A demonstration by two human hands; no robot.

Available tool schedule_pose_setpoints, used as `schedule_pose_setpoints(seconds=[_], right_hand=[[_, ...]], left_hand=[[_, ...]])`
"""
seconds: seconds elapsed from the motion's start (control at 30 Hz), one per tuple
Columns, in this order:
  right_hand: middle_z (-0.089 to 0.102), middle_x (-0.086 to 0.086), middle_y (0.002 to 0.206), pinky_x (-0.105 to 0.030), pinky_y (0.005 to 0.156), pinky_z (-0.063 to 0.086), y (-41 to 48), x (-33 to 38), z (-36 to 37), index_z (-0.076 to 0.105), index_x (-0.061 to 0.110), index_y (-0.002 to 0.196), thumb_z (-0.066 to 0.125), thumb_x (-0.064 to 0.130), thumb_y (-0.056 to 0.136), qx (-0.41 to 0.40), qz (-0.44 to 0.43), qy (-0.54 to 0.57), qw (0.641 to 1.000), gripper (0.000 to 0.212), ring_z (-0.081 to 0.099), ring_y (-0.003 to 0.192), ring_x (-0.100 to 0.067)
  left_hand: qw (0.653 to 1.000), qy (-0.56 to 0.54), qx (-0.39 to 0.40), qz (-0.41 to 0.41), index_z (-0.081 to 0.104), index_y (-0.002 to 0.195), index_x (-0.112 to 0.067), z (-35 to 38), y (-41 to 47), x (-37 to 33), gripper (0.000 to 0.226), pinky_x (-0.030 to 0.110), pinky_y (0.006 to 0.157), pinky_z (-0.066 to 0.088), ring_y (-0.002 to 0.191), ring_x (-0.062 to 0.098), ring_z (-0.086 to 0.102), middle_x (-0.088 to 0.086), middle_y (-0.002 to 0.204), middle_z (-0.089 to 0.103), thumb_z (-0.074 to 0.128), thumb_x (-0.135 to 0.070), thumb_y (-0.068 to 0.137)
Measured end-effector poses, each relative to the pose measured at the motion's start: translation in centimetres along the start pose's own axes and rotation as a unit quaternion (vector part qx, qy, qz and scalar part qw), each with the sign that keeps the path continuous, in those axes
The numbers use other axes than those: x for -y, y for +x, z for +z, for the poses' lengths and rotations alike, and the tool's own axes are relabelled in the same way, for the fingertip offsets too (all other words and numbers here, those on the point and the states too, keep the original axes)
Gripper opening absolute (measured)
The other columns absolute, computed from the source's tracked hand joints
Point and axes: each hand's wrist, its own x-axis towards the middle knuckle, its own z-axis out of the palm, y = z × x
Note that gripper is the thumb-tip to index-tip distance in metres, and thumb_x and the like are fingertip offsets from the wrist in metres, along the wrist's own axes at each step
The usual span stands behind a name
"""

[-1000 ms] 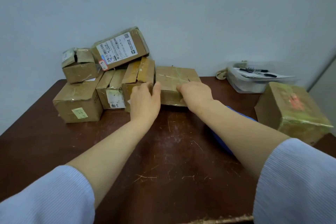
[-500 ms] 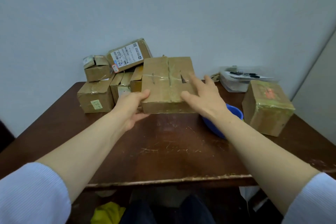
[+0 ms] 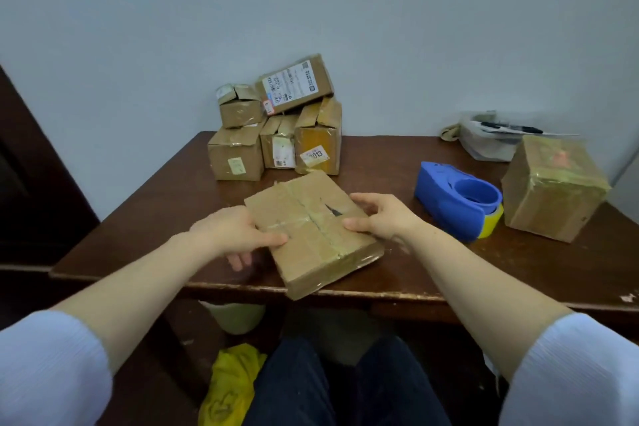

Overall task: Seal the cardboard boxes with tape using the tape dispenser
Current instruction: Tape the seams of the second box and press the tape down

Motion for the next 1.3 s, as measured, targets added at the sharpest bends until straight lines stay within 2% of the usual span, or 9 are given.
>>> schedule_pose_setpoints(seconds=[0.13, 0.27, 0.4, 0.6, 0.77, 0.9, 1.1, 1.2, 1.3], right_hand=[[0.056, -0.007, 0.132, -0.025, 0.087, 0.045, 1.4, -0.8, -0.5, 0.045, 0.015, 0.140, 0.068, 0.024, 0.086, -0.062, -0.024, 0.003, 0.998, 0.059, 0.055, 0.110, -0.017], [0.059, 0.000, 0.130, -0.033, 0.094, 0.047, 1.8, -1.1, -2.8, 0.056, 0.020, 0.132, 0.061, 0.026, 0.091, -0.172, -0.068, -0.149, 0.971, 0.041, 0.056, 0.115, -0.016], [0.051, -0.004, 0.138, -0.038, 0.097, 0.042, 1.7, -2.1, -6.1, 0.052, 0.015, 0.134, 0.054, 0.018, 0.092, -0.277, -0.058, -0.312, 0.907, 0.042, 0.044, 0.126, -0.025], [0.052, -0.014, 0.121, -0.037, 0.092, 0.041, 2.1, -3.5, -9.6, 0.043, 0.002, 0.125, 0.072, 0.061, 0.071, -0.261, 0.149, -0.417, 0.858, 0.085, 0.049, 0.114, -0.031], [0.052, 0.002, 0.073, -0.033, 0.081, 0.038, 2.7, -4.8, -10.6, 0.045, 0.016, 0.077, 0.066, 0.056, 0.079, -0.173, 0.188, -0.450, 0.856, 0.045, 0.053, 0.078, -0.020], [0.046, 0.000, 0.070, -0.028, 0.053, 0.034, 2.8, -5.1, -11.1, 0.041, 0.016, 0.070, 0.069, 0.047, 0.080, -0.194, 0.154, -0.394, 0.885, 0.043, 0.048, 0.068, -0.019], [0.054, -0.006, 0.069, -0.033, 0.057, 0.042, 2.5, -3.1, -12.3, 0.054, 0.008, 0.072, 0.084, 0.036, 0.067, -0.241, 0.036, -0.226, 0.943, 0.041, 0.052, 0.062, -0.022], [0.071, 0.002, 0.078, -0.024, 0.065, 0.056, 1.0, -1.1, -12.7, 0.070, 0.012, 0.089, 0.086, 0.014, 0.063, -0.137, -0.025, 0.011, 0.990, 0.031, 0.069, 0.069, -0.011], [0.075, -0.002, 0.089, -0.030, 0.076, 0.057, 0.7, -1.1, -12.5, 0.070, 0.010, 0.096, 0.084, 0.007, 0.057, -0.017, -0.068, 0.016, 0.997, 0.042, 0.071, 0.084, -0.018]], left_hand=[[0.955, 0.090, -0.239, 0.153, 0.066, 0.108, -0.026, -0.1, 1.3, 0.4, 0.055, 0.033, 0.081, 0.049, 0.102, 0.017, 0.059, -0.004, 0.111, 0.065, 0.040, -0.068, 0.085], [0.910, 0.181, -0.156, 0.339, 0.023, 0.150, -0.028, 0.6, 3.8, 0.4, 0.087, 0.031, 0.119, 0.005, 0.146, 0.009, 0.008, -0.007, 0.158, 0.017, 0.007, -0.077, 0.080], [0.936, 0.184, -0.069, 0.293, 0.001, 0.152, -0.028, 2.7, 5.8, -1.3, 0.105, 0.025, 0.117, -0.004, 0.145, 0.005, -0.004, -0.009, 0.159, 0.000, -0.011, -0.086, 0.065], [0.954, 0.219, -0.131, 0.154, 0.008, 0.153, -0.017, 4.5, 5.8, -6.3, 0.084, 0.037, 0.116, 0.013, 0.145, 0.020, 0.012, 0.002, 0.159, 0.013, 0.009, -0.071, 0.088], [0.947, 0.240, -0.150, 0.150, 0.025, 0.149, -0.015, 4.2, 5.8, -7.6, 0.085, 0.039, 0.108, 0.025, 0.134, 0.026, 0.028, 0.009, 0.146, 0.032, 0.016, -0.073, 0.087], [0.959, 0.188, -0.148, 0.150, 0.032, 0.145, -0.018, 4.3, 6.2, -7.6, 0.083, 0.040, 0.107, 0.024, 0.132, 0.026, 0.026, 0.008, 0.141, 0.033, 0.024, -0.074, 0.085], [0.977, 0.019, -0.166, 0.130, 0.044, 0.138, -0.020, 2.7, 6.2, -8.4, 0.064, 0.042, 0.110, 0.023, 0.138, 0.026, 0.017, 0.006, 0.148, 0.030, 0.043, -0.062, 0.089], [0.956, -0.172, -0.186, 0.148, 0.049, 0.137, -0.020, 1.0, 6.6, -9.6, 0.047, 0.039, 0.112, 0.026, 0.138, 0.022, 0.027, 0.002, 0.144, 0.043, 0.049, -0.040, 0.095], [0.914, -0.320, -0.180, 0.173, 0.055, 0.131, -0.018, -1.0, 6.4, -11.1, 0.036, 0.029, 0.103, 0.035, 0.126, 0.015, 0.046, -0.003, 0.133, 0.055, 0.046, -0.020, 0.096]])
